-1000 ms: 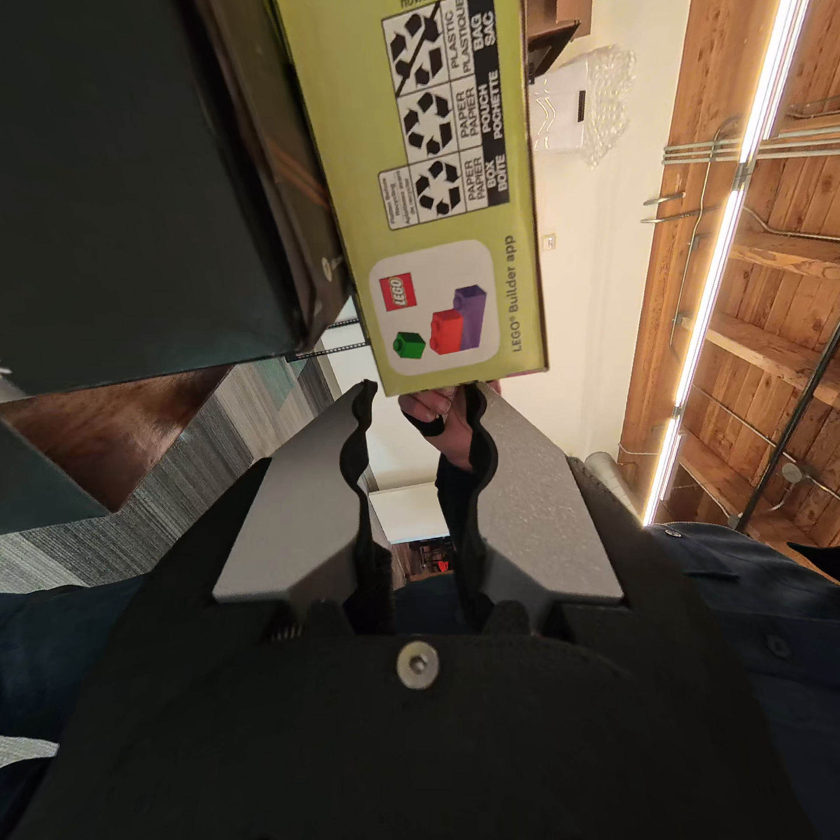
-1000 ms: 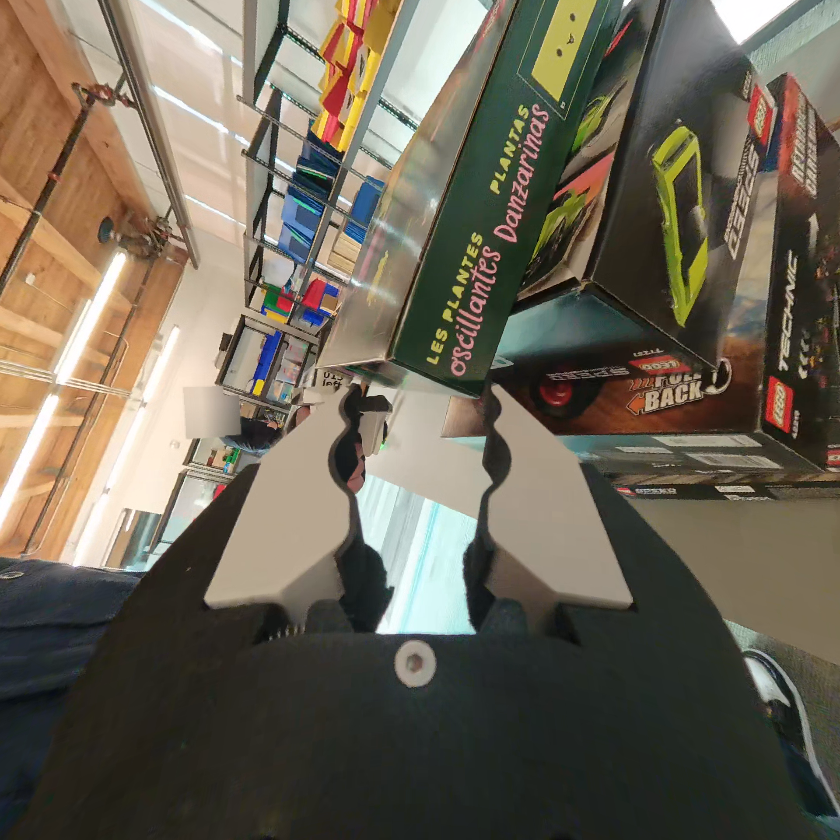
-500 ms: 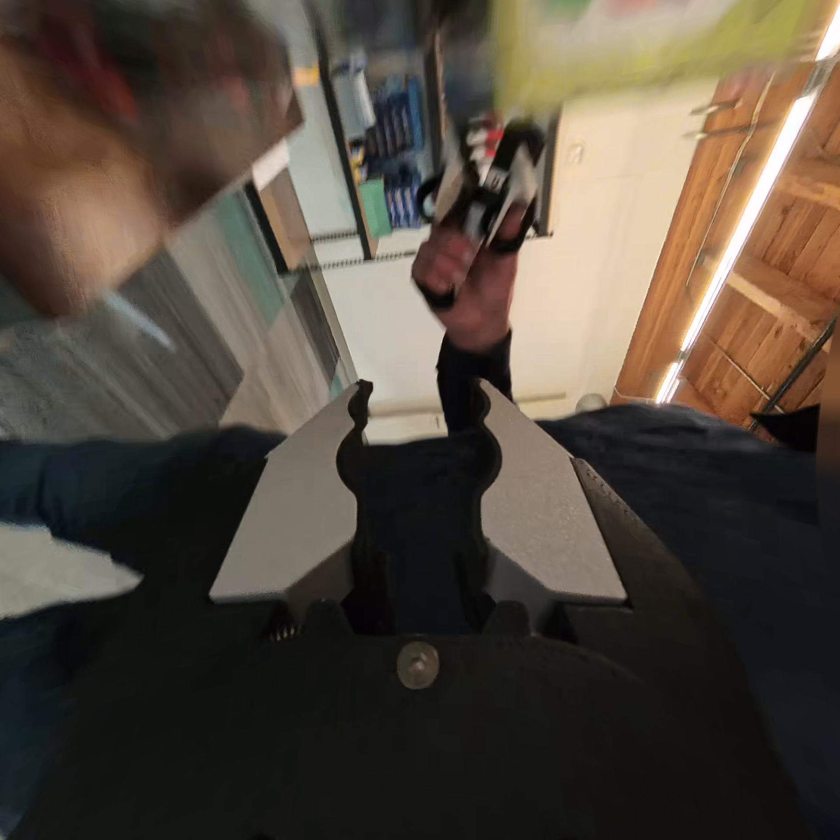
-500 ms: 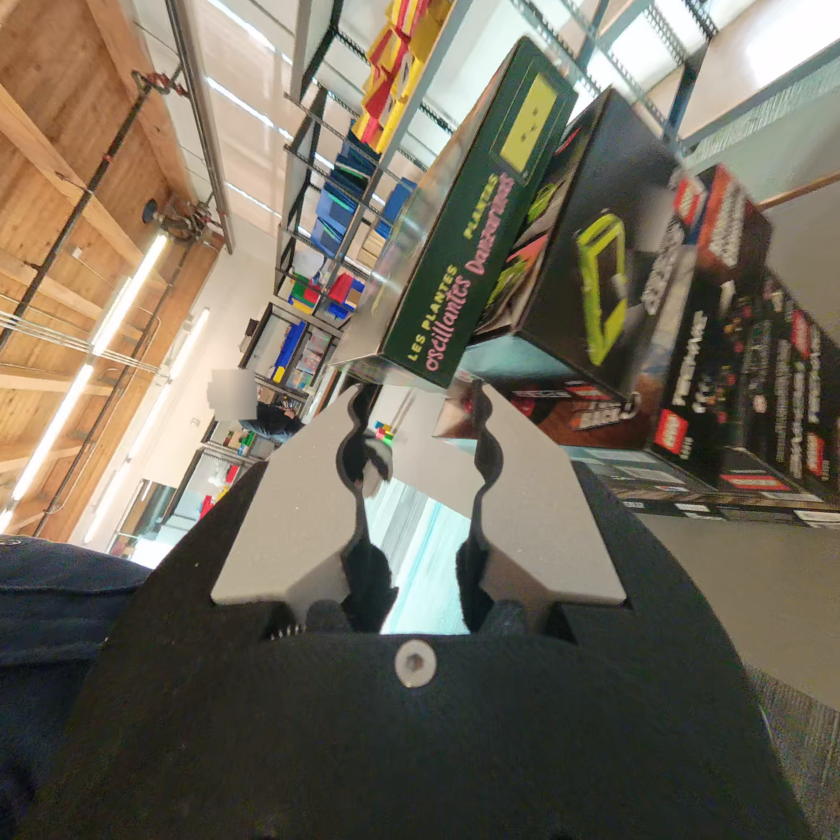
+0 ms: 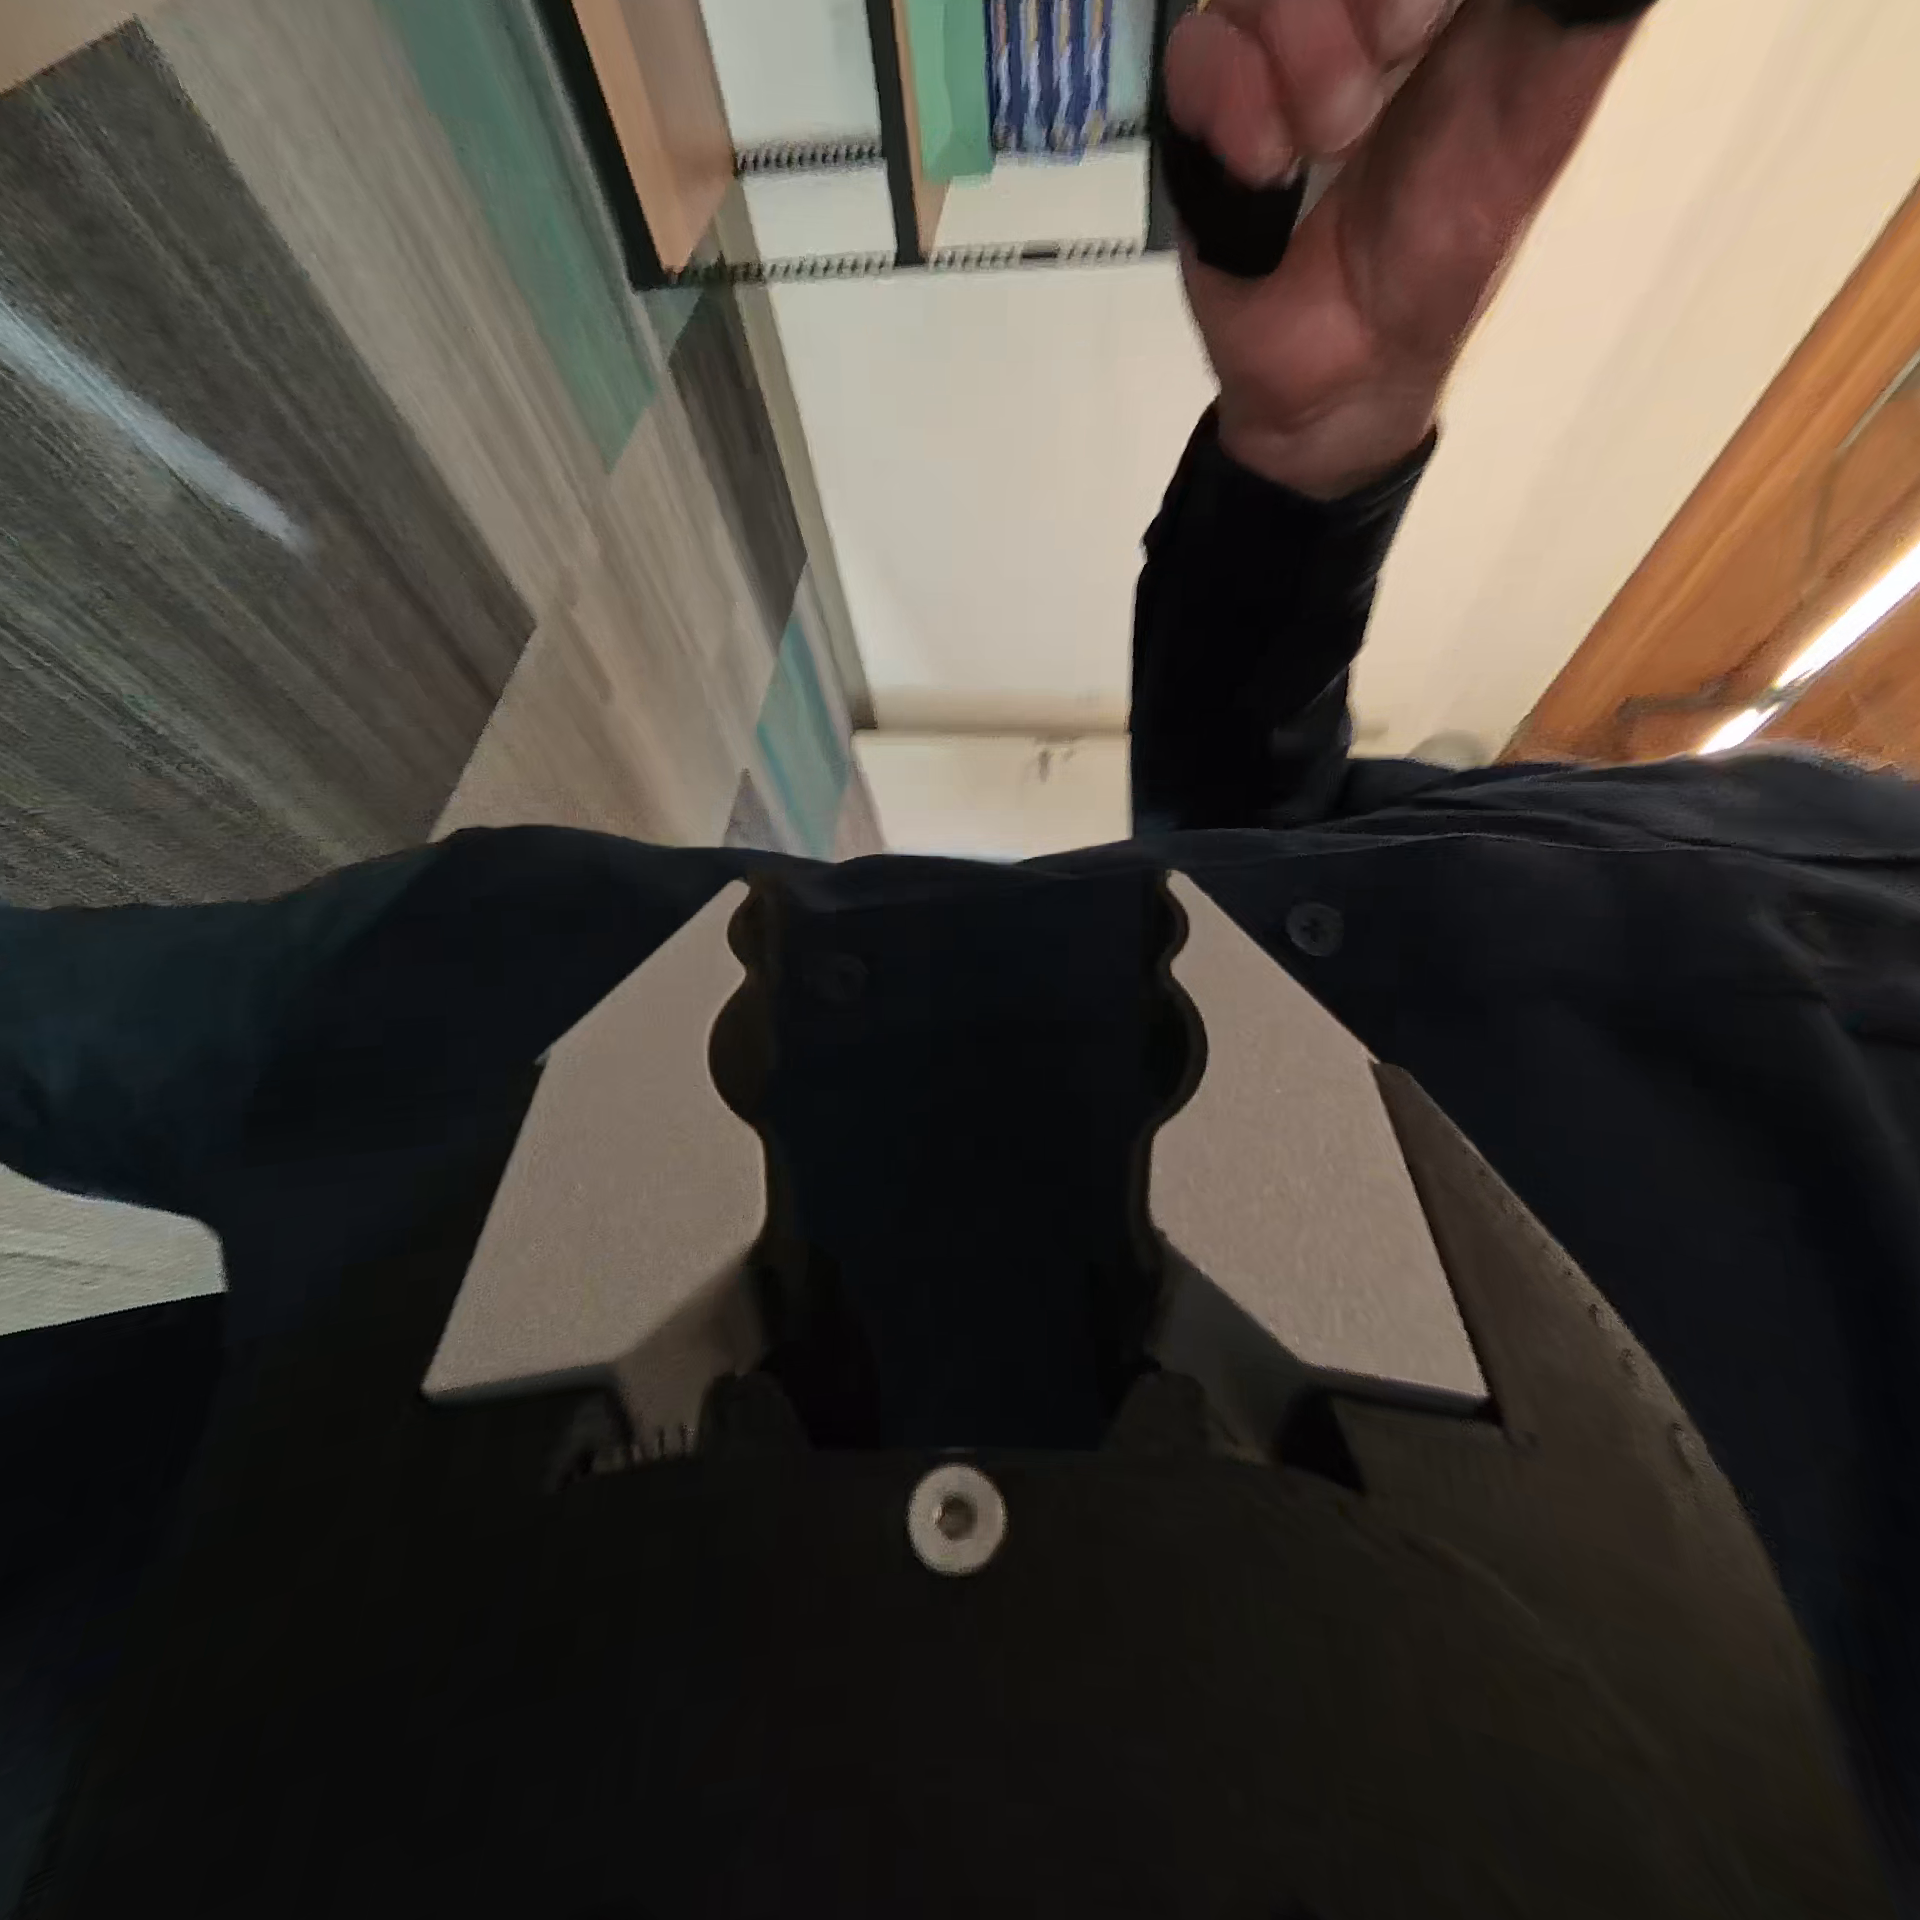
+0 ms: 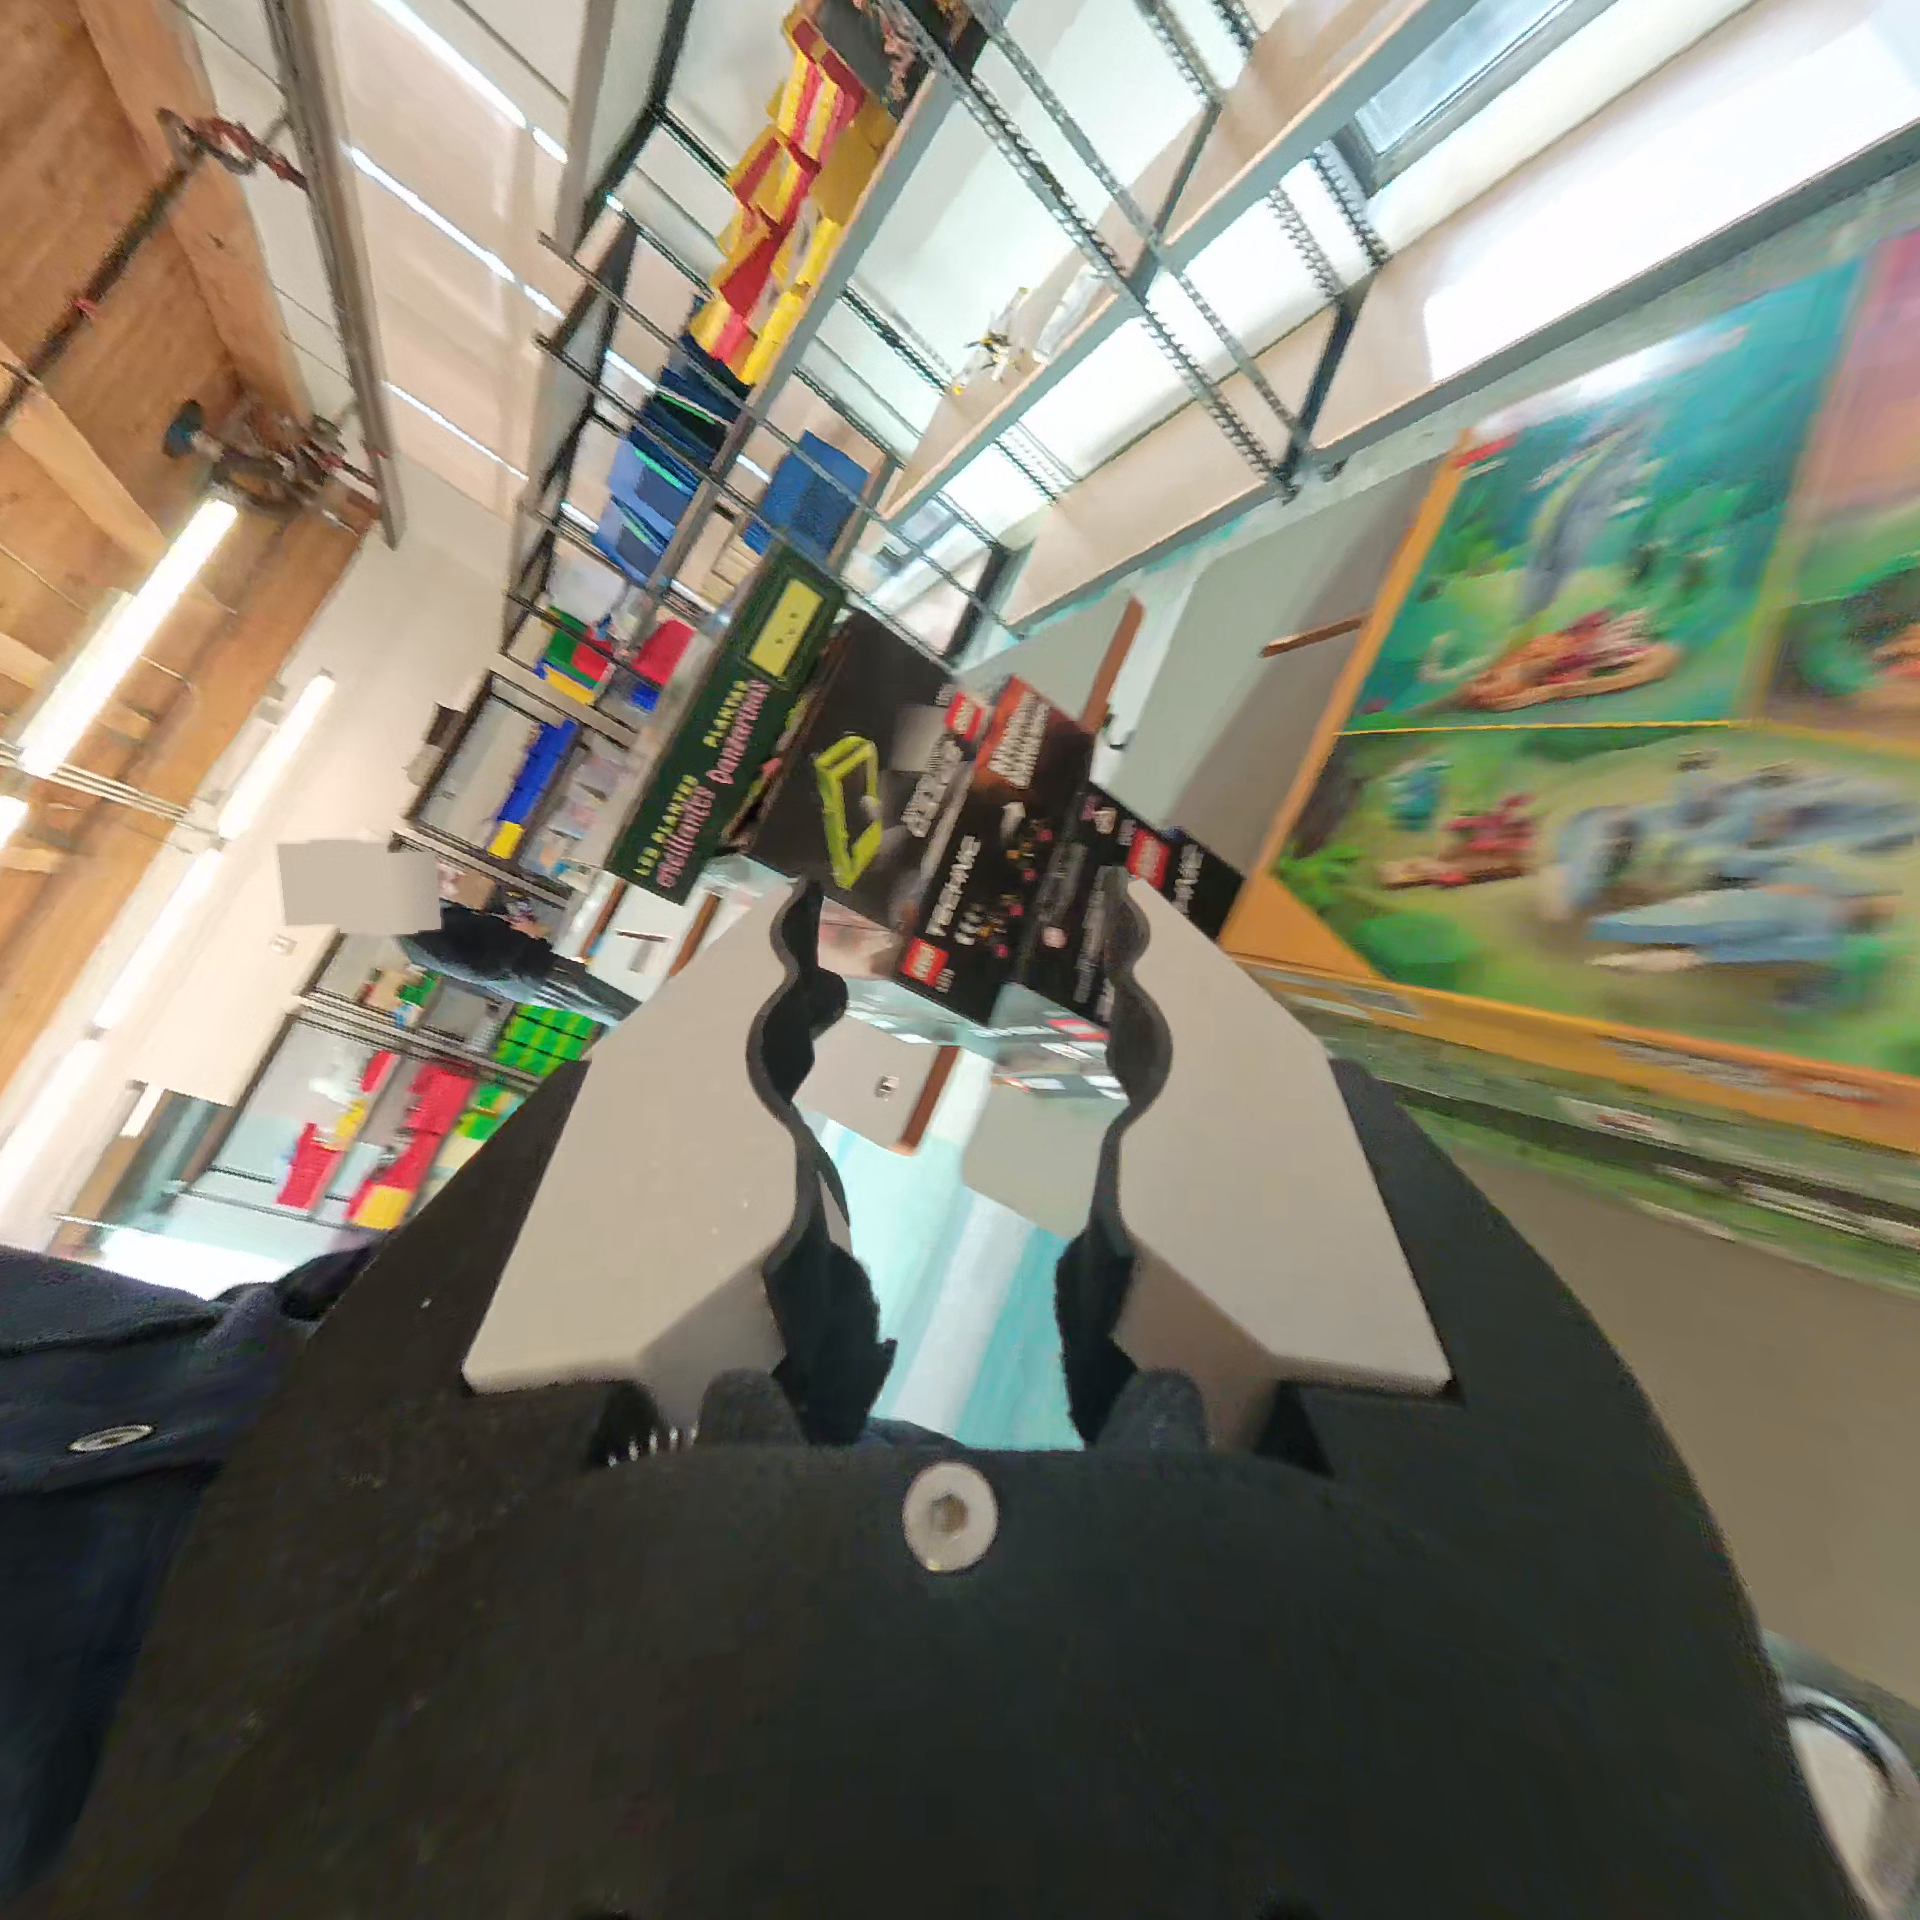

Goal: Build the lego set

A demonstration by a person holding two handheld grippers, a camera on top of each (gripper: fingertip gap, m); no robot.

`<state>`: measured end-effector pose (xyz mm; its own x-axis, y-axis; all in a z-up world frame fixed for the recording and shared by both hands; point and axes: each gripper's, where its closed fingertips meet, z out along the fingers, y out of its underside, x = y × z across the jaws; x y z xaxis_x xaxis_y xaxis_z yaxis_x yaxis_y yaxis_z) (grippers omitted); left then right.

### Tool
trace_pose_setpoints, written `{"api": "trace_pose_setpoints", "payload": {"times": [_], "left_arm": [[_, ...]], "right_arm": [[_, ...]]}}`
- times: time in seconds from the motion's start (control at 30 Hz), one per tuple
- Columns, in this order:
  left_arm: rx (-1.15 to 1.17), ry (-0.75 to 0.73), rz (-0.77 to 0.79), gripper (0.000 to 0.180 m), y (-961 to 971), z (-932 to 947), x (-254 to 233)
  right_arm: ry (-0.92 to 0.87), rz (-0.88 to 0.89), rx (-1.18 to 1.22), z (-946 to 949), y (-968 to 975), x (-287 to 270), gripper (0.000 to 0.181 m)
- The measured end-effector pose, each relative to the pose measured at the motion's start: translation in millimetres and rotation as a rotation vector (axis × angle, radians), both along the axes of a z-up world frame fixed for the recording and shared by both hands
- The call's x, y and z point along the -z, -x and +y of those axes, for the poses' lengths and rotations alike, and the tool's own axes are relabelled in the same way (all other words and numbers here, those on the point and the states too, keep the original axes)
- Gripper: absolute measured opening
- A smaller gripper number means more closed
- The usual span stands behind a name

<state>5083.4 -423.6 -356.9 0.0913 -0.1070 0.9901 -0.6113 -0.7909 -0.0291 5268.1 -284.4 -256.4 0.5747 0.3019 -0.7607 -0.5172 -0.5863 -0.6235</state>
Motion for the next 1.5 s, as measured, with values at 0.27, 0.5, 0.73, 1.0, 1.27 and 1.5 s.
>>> {"api": "trace_pose_setpoints", "payload": {"times": [0.27, 0.5, 0.73, 1.0, 1.27, 1.5], "left_arm": [[0.038, -0.338, 0.005, 0.095, -126.7, 10.3, -9.2], [-0.159, -0.794, 0.111, 0.121, -153.7, 102.3, -18.6], [-0.294, -0.994, 0.38, 0.145, -147.7, 191.2, 28.3], [-0.197, -0.841, 0.413, 0.147, -148.5, 187.9, 97.4], [-0.124, -0.664, 0.298, 0.152, -151.2, 172.6, 101.9], [-0.279, -0.515, 0.262, 0.128, -144.7, 190.4, 97.2]], "right_arm": [[0.069, 0.028, 0.081, -42.4, -99.4, 34.1, 0.057], [0.098, 0.057, 0.139, -45.8, -108.7, 62.4, 0.061], [0.152, -0.019, 0.137, -30.3, -111.3, 74.9, 0.067], [0.167, -0.14, 0.2, -3.0, -115.6, 61.1, 0.069], [0.232, -0.159, 0.246, 10.9, -93.7, 84.5, 0.071], [0.326, -0.249, 0.244, 21.7, -122.7, 125.7, 0.077]]}}
